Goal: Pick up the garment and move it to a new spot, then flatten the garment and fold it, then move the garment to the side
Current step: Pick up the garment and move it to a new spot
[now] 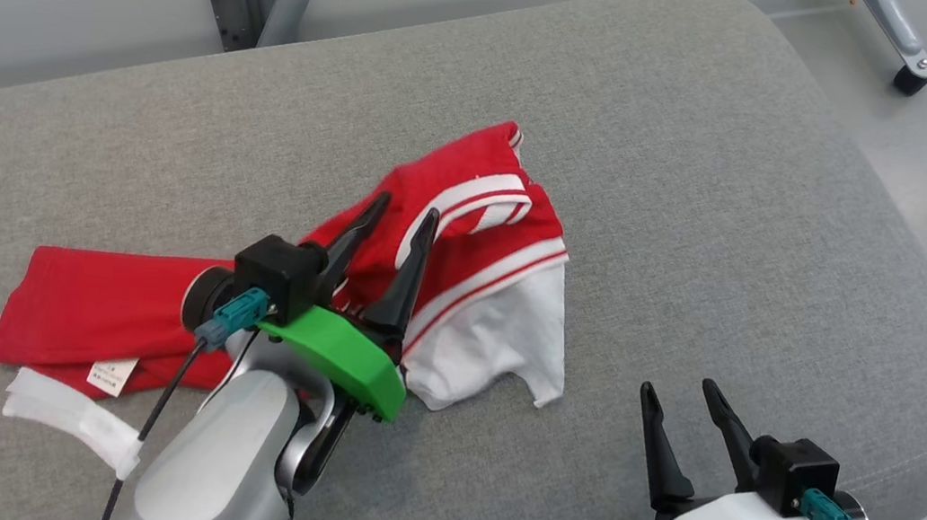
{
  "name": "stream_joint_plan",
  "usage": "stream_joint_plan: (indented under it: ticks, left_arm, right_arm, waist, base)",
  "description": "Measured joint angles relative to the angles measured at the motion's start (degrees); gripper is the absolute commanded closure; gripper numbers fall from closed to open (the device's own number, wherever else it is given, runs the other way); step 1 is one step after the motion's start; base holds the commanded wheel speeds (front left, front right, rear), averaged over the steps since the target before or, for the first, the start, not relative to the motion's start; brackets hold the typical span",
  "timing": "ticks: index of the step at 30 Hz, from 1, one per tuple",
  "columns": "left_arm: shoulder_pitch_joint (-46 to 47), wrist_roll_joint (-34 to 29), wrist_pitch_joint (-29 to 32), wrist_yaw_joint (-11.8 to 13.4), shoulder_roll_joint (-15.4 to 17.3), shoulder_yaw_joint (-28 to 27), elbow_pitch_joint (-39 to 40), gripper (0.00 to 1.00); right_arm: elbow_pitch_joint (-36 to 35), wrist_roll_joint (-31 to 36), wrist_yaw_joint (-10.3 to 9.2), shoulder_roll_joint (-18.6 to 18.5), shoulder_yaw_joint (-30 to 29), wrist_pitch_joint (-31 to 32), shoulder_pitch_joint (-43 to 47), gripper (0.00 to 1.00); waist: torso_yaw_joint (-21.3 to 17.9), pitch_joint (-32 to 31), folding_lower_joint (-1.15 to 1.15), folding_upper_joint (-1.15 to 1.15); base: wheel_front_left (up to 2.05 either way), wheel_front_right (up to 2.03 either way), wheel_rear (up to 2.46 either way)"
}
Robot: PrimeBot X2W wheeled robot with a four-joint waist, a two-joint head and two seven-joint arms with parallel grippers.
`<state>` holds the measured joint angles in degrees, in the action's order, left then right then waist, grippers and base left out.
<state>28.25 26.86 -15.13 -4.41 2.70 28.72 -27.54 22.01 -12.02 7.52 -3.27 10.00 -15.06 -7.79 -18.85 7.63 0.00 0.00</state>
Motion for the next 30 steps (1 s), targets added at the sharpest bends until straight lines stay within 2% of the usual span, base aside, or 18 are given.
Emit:
stream_joint_plan:
  ticks: [7,14,20,25,30]
  left_arm:
    - [-6.4,-4.6,0.0,1.1,0.0,-7.6,-1.0,0.00]
    - [-17.0,-10.0,0.0,2.5,0.3,-20.3,5.1,0.00]
    - [-25.6,-14.5,0.0,3.1,0.3,-28.3,9.6,0.00]
    - [-30.9,-16.4,0.0,3.6,0.2,-32.8,12.1,0.00]
    - [-34.4,-16.5,0.0,3.4,0.2,-34.1,12.2,0.00]
  right_arm:
    - [-0.3,-0.4,0.00,0.3,-0.3,0.0,0.0,0.00]
    - [-0.7,-0.4,0.00,0.4,-1.0,0.0,1.2,0.00]
    - [-1.5,0.1,0.00,0.4,-1.6,0.0,2.8,0.00]
    - [-1.9,0.7,0.00,0.4,-1.7,0.0,3.5,0.00]
    - [-1.8,0.8,0.00,0.4,-2.1,0.0,5.1,0.00]
  waist:
    - [2.0,-0.2,0.00,0.00]
    - [5.9,-2.4,0.00,0.00]
    - [9.3,-4.6,0.00,0.00]
    - [11.5,-6.7,0.00,0.00]
    - [13.3,-8.5,0.00,0.00]
  base:
    - [0.00,0.00,0.00]
    - [0.00,0.00,0.00]
    - [0.00,0.00,0.00]
    - [0.00,0.00,0.00]
    - [0.00,0.00,0.00]
